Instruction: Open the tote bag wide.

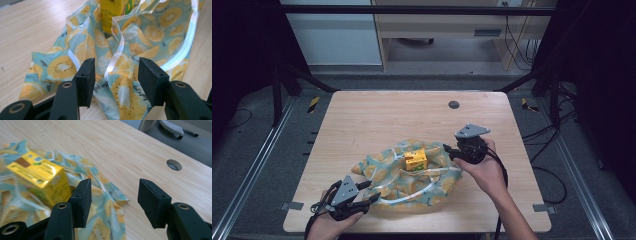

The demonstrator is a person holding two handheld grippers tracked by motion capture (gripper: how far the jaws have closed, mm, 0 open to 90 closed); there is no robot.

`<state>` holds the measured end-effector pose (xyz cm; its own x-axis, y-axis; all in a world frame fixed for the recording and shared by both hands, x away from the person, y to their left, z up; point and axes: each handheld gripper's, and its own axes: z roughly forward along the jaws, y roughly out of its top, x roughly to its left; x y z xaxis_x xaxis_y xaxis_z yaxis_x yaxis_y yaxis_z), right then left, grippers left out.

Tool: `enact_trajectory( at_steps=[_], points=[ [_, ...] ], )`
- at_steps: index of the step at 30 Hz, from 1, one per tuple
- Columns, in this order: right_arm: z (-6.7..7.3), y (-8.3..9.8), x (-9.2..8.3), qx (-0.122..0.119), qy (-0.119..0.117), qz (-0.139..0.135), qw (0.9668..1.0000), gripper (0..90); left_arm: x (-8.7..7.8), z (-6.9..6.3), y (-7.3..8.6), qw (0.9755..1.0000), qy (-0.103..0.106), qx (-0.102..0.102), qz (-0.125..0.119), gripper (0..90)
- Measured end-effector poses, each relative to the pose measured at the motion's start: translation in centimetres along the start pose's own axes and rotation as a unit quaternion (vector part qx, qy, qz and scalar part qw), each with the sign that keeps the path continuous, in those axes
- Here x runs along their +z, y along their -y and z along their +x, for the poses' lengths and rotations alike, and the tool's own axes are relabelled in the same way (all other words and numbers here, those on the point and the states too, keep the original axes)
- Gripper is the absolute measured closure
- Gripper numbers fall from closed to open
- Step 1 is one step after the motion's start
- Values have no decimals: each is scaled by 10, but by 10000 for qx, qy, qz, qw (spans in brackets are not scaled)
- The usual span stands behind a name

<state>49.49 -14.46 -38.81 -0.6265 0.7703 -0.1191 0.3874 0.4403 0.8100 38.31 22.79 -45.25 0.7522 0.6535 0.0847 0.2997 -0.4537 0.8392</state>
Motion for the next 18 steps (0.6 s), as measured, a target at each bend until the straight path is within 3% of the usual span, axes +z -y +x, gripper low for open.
enact_trajectory(
  at_steps=[3,7,9,12,18],
  points=[
    [6,3,-11,-78,-64,-38,9999,441,-7,-2,-5,9999,-25,114,-26,473],
    [13,12,-20,-61,-175,-24,9998,436,-12,0,-11,9999,-55,82,-106,455],
    [17,17,-22,-69,-259,1,9996,434,-11,4,-16,9998,-169,112,-76,451],
    [27,25,-24,-85,-338,77,9994,417,-2,15,-25,9995,-317,83,40,448],
    [47,40,-21,-266,-317,332,9986,252,33,33,-46,9988,-306,209,321,404]
  ],
)
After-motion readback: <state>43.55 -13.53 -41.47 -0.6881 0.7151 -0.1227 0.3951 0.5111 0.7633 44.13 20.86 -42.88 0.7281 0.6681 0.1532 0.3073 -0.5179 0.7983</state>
